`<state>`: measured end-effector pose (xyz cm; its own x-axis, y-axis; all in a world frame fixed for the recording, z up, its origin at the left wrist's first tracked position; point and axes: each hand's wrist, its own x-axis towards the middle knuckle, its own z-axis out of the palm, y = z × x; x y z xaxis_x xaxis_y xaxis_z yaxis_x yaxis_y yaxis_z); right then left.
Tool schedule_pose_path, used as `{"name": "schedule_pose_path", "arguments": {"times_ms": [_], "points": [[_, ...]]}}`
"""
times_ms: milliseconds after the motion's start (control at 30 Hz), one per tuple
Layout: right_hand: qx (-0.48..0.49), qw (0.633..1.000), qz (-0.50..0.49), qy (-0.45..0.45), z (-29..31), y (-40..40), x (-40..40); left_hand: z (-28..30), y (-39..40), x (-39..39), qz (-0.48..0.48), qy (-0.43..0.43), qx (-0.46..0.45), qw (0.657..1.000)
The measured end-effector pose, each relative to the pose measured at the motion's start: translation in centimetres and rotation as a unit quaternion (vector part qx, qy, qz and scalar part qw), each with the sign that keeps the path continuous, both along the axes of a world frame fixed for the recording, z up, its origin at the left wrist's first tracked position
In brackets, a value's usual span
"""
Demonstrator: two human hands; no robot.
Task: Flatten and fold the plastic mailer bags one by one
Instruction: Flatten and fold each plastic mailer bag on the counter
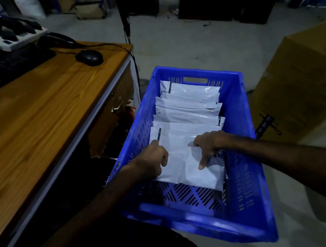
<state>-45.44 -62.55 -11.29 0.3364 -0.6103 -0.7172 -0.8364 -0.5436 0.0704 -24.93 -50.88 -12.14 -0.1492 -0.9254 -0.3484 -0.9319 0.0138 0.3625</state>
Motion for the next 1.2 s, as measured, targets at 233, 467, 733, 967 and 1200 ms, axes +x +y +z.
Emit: {"name": "schedule_pose_path", "arguments": {"times_ms": [233,467,733,967,1200], "points": [[-0.142,0.987,-0.064,-0.051,1.4,-0.3,-2.0,1.5,-0.3,-0.7,-0.047,-0.131,-0.056,0.989],[-0.189,0.977,-0.055,-0.077,1.5,0.3,-1.7,1.8,0.1,-2.4,-0.082,-0.208,-0.083,0.971],[-0.309,0.950,0.042,-0.016,2.2,3.9,-0.7,0.7,-0.8,-2.1,-0.106,-0.154,-0.012,0.982],[-0.147,0.986,0.075,-0.007,0.3,8.2,-0.9,-0.1,-0.9,-1.8,-0.106,-0.147,0.031,0.983],[-0.102,0.993,0.062,0.012,0.8,8.6,-0.8,0.1,-0.9,-2.0,-0.092,-0.150,0.026,0.984]]}}
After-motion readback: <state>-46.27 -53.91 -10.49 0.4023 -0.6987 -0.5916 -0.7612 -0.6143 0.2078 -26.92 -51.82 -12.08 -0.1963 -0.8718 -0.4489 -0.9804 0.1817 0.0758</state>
